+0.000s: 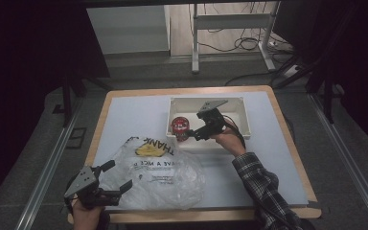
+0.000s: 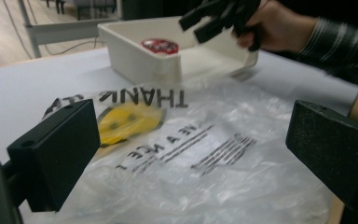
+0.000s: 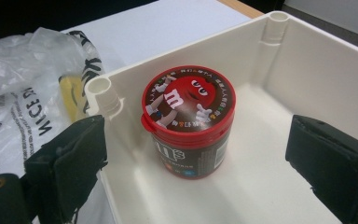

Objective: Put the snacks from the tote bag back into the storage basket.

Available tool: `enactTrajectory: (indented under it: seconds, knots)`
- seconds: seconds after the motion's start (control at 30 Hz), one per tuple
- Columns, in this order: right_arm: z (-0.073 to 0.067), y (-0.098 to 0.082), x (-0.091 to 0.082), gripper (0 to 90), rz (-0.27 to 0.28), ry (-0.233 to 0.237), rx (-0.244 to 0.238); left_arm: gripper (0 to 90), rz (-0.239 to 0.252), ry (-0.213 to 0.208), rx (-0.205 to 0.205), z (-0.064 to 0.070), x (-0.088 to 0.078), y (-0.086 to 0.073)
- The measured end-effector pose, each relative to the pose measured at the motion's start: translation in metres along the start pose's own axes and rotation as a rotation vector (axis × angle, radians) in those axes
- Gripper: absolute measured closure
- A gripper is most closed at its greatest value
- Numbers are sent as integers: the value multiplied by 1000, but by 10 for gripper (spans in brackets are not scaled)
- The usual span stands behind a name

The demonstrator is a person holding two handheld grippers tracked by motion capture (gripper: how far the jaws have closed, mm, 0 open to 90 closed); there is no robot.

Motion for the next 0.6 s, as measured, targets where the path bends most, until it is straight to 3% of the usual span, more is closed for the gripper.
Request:
enactTrajectory:
  seconds: [0.03,0.27,0.6]
  knots:
    - [0,0,-1,56,2,1,-4,28,-21,8,28,1,1,-1]
    - [-7,-5,-1,56,25,18,-17,26,-48,29,63,3,4,-3]
    - [-14,-1,-10,55,52,37,-16,18,-50,48,64,2,4,-4]
Point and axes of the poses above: each handheld gripper's, and its own axes: x roughly forward along the jaws, y roughly out of its top, z roughly to its right, the point moved 4 cm from there along x, roughly forward along the jaws, and after that the axes turned 11 degrees about z, right-handed, at the moved point
